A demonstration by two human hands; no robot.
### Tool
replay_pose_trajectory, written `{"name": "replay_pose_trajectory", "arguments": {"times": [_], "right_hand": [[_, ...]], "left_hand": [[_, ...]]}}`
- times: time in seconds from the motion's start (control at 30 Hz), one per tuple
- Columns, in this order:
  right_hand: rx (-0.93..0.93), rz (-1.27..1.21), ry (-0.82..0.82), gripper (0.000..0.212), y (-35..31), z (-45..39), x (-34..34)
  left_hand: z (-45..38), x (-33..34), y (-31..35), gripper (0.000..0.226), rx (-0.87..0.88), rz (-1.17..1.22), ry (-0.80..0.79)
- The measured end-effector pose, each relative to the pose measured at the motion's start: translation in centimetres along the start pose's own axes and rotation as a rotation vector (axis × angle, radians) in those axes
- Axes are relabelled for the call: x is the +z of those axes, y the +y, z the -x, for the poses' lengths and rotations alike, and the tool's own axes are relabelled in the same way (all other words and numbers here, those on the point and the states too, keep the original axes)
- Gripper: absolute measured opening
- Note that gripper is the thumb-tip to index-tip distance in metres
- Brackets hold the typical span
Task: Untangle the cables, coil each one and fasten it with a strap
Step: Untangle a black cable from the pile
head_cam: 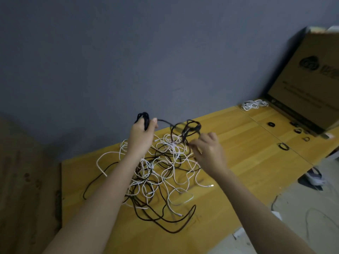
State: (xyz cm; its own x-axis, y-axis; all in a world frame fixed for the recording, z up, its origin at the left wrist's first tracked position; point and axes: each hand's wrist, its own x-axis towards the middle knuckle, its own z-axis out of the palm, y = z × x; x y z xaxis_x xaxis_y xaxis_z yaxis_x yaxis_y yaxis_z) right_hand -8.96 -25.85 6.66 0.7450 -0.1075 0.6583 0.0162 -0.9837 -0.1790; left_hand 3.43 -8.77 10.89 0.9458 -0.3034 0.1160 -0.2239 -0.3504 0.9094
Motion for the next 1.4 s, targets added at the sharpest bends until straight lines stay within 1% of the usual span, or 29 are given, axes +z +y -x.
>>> {"name": "replay_pose_trajectory", "arguments": {"times": [0.07,0.23,0.3,0.37,0.4,0.47,0.53,0.6,0.63,0.67,0.7,0.73,0.77,0.8,0.83,0.87,0.9,0.93,0.97,1.0,1.03,1.07,1.1,1.17,1.2,1.3,1.4], "right_hand": [[0.067,-0.002,0.159,0.005,0.4,-3.0,-1.3],[0.007,0.084,0.523,0.010,0.4,-7.7,-5.3],[-0.024,0.087,0.617,0.008,-0.3,-8.8,-6.5],[-0.031,0.065,0.644,0.006,-0.7,-9.6,-6.9],[-0.023,0.052,0.613,0.005,-0.6,-9.7,-6.6],[0.008,0.029,0.470,0.005,-0.2,-8.8,-5.4],[0.015,0.003,0.262,0.012,0.0,-6.6,-3.5],[-0.022,-0.067,-0.001,0.023,-0.2,-3.6,-1.9],[-0.026,-0.135,-0.151,0.029,-0.5,-2.2,-1.5],[0.008,-0.230,-0.292,0.036,-0.9,-0.8,-1.2],[0.083,-0.346,-0.399,0.041,-1.4,0.3,-1.2],[0.183,-0.469,-0.453,0.043,-2.0,1.2,-1.2],[0.299,-0.596,-0.439,0.042,-2.4,1.8,-1.1],[0.415,-0.707,-0.373,0.039,-2.6,2.3,-0.9],[0.503,-0.765,-0.285,0.038,-2.5,2.5,-0.7],[0.543,-0.774,-0.212,0.040,-2.1,2.6,-0.5],[0.546,-0.740,-0.193,0.040,-1.7,2.6,-0.2],[0.528,-0.718,-0.241,0.038,-1.3,2.5,0.0],[0.517,-0.704,-0.355,0.035,-1.2,2.4,0.2],[0.521,-0.705,-0.503,0.035,-1.3,2.5,0.5],[0.535,-0.687,-0.620,0.037,-1.5,2.6,0.7],[0.545,-0.666,-0.670,0.037,-1.8,2.7,1.0],[0.548,-0.637,-0.657,0.033,-2.2,2.8,1.2],[0.573,-0.644,-0.553,0.018,-3.3,2.9,1.5],[0.601,-0.665,-0.505,0.014,-3.6,2.9,1.6],[0.682,-0.703,-0.382,0.016,-4.1,3.0,1.9],[0.705,-0.726,-0.274,0.021,-4.5,2.7,1.6]], "left_hand": [[-0.7,0.0,2.3,0.030,0.035,0.047,-0.029],[-1.8,-0.2,6.3,0.030,0.135,0.183,0.000],[-1.8,-0.4,7.4,0.030,0.181,0.206,0.016],[-1.8,-0.4,7.8,0.030,0.206,0.212,0.022],[-1.8,-0.3,7.7,0.029,0.196,0.222,0.021],[-1.7,0.0,6.8,0.028,0.154,0.243,0.010],[-1.4,0.4,5.3,0.027,0.118,0.216,-0.020],[-0.9,0.6,3.6,0.025,0.089,0.160,-0.082],[-0.6,0.7,2.7,0.026,0.077,0.124,-0.116],[-0.2,0.7,1.8,0.029,0.068,0.079,-0.149],[0.1,0.7,1.0,0.033,0.059,0.028,-0.179],[0.5,0.7,0.2,0.035,0.053,-0.015,-0.210],[1.0,0.5,-0.3,0.035,0.046,-0.044,-0.244],[1.4,0.3,-0.7,0.033,0.045,-0.066,-0.276],[1.8,0.1,-0.9,0.031,0.049,-0.088,-0.303],[2.1,-0.1,-1.1,0.029,0.056,-0.107,-0.319],[2.3,-0.2,-1.3,0.027,0.059,-0.117,-0.334],[2.5,-0.4,-1.3,0.027,0.060,-0.115,-0.348],[2.7,-0.6,-1.3,0.026,0.056,-0.099,-0.363],[2.9,-0.7,-1.2,0.025,0.053,-0.074,-0.375],[3.0,-0.8,-1.2,0.025,0.055,-0.052,-0.382],[3.0,-0.8,-1.1,0.025,0.062,-0.036,-0.387],[3.1,-0.8,-1.0,0.026,0.070,-0.029,-0.389],[3.4,-0.7,-1.0,0.027,0.074,-0.029,-0.374],[3.5,-0.8,-1.0,0.027,0.069,-0.020,-0.352],[3.6,-1.1,-1.4,0.027,0.094,-0.035,-0.285],[3.6,-1.3,-2.0,0.032,0.118,-0.125,-0.267]]}}
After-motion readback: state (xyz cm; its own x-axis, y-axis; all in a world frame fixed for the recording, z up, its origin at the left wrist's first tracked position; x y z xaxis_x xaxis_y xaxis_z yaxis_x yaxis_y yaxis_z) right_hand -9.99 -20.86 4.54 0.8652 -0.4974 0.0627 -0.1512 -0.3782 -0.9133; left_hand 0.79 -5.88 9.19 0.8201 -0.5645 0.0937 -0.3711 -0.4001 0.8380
